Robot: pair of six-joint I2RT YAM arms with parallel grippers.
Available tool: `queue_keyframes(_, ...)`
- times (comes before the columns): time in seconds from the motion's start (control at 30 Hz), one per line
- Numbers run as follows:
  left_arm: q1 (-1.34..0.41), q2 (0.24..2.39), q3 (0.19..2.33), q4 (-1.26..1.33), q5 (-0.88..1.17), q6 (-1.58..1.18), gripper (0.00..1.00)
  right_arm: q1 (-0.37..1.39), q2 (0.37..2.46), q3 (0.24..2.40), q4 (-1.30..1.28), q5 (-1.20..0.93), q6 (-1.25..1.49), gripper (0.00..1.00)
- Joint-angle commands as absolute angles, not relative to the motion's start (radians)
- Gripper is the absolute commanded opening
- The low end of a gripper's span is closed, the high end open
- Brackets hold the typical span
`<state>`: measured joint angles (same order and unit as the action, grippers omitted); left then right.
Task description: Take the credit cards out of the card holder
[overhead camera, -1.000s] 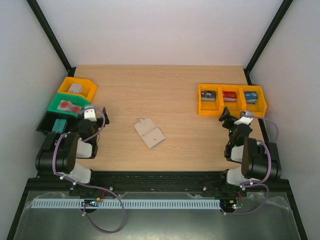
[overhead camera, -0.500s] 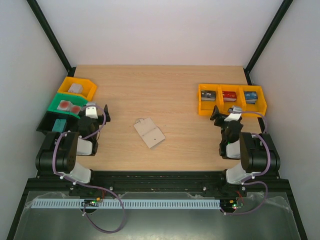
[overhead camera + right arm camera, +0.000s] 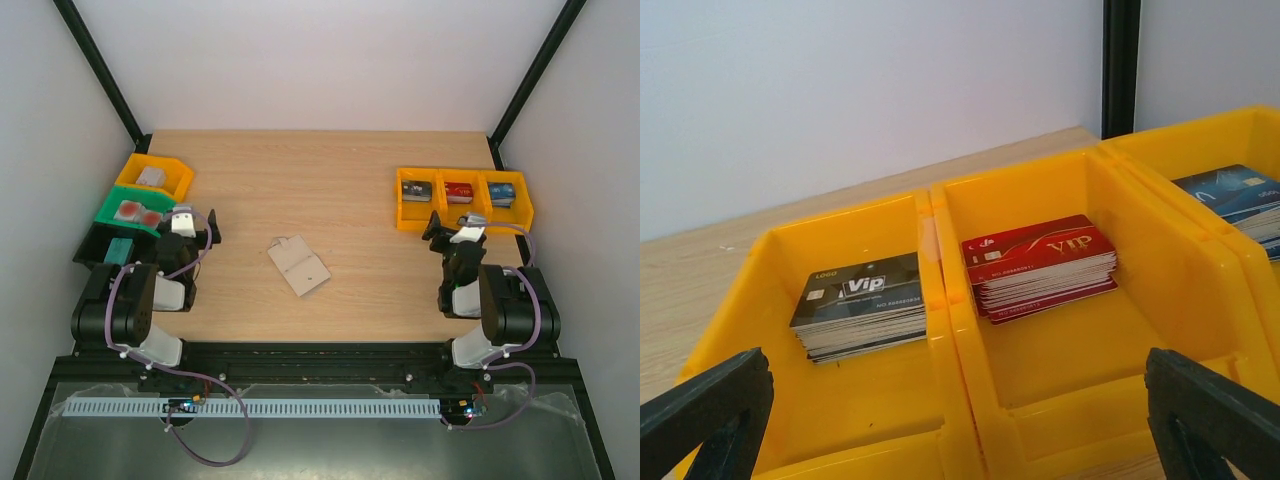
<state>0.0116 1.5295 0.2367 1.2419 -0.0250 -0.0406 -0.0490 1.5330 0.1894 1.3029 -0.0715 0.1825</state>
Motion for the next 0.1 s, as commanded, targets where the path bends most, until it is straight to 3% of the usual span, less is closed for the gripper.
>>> queue_keyframes(0.0, 0.017, 1.534, 0.251, 1.258, -0.011, -0.041, 1.00, -0.034, 1.532, 0.215, 1.296, -0.036, 0.162, 0.99)
queue_keyframes(0.07, 0.017, 1.534, 0.252, 1.257, -0.011, -0.041, 0.99, -0.031, 1.530, 0.213, 1.296, -0.032, 0.161, 0.99)
